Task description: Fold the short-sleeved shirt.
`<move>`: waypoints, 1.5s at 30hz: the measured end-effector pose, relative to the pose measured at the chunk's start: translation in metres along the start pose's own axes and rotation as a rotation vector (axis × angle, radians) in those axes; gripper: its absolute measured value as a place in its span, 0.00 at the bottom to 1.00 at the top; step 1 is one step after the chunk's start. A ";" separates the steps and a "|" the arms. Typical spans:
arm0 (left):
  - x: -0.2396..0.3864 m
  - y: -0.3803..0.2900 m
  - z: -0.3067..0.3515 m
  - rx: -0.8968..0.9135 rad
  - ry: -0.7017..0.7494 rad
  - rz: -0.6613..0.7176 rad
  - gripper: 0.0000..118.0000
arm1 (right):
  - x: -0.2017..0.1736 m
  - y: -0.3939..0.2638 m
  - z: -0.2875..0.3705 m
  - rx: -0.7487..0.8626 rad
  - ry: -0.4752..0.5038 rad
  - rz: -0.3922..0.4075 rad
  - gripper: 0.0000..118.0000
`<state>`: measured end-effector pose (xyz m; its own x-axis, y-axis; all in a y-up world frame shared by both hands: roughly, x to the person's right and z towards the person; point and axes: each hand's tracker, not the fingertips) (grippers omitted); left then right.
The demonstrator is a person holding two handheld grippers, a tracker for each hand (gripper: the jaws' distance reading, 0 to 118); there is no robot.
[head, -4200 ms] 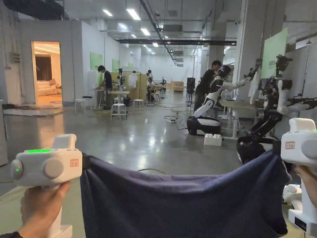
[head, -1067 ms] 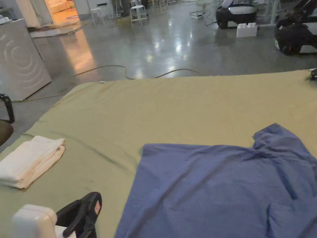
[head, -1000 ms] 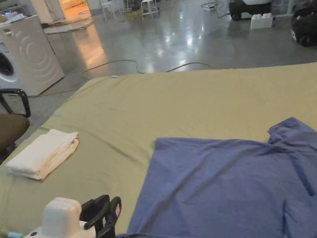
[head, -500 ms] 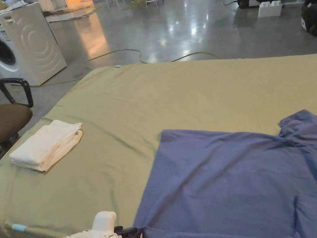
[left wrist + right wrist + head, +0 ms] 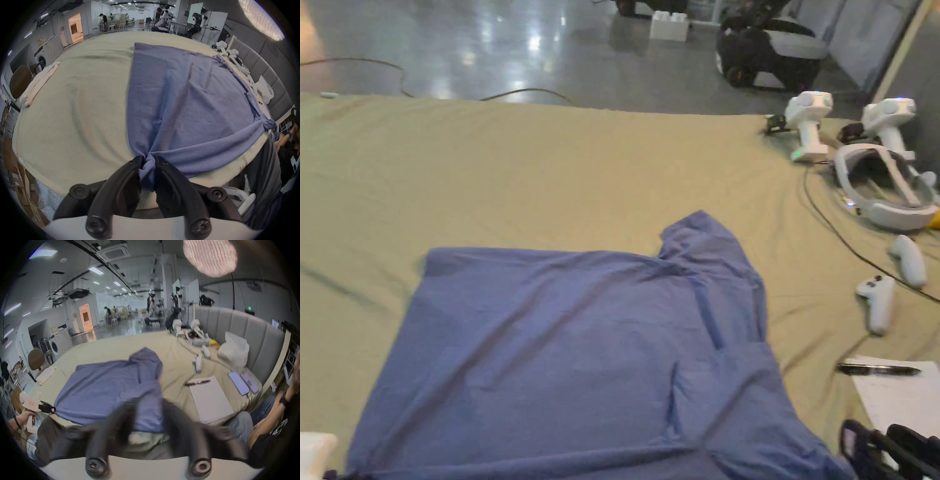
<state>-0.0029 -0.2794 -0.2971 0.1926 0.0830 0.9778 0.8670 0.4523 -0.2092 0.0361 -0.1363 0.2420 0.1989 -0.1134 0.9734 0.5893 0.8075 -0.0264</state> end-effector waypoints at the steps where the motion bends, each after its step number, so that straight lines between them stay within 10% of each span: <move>1: 0.003 0.001 -0.001 -0.004 0.008 0.000 0.15 | 0.022 -0.008 -0.017 -0.050 -0.015 -0.032 0.71; 12: 0.012 0.002 0.006 -0.013 0.051 0.017 0.15 | 0.084 -0.058 -0.111 -0.305 0.043 0.010 0.66; 17: 0.016 0.003 0.010 -0.016 0.052 0.014 0.15 | 0.085 -0.069 -0.124 -0.343 0.052 -0.012 0.12; 28: 0.010 0.018 0.062 0.128 -0.062 0.095 0.11 | 0.078 -0.036 -0.105 -0.225 0.117 -0.105 0.06; 45: -0.015 0.219 -0.016 0.129 0.044 0.082 0.09 | 0.013 0.116 -0.274 -0.249 -0.002 0.063 0.06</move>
<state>0.1914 -0.1962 -0.3573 0.2831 0.0864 0.9552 0.7820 0.5558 -0.2820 0.3217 -0.2026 0.1898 0.2398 -0.0661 0.9686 0.7505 0.6455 -0.1417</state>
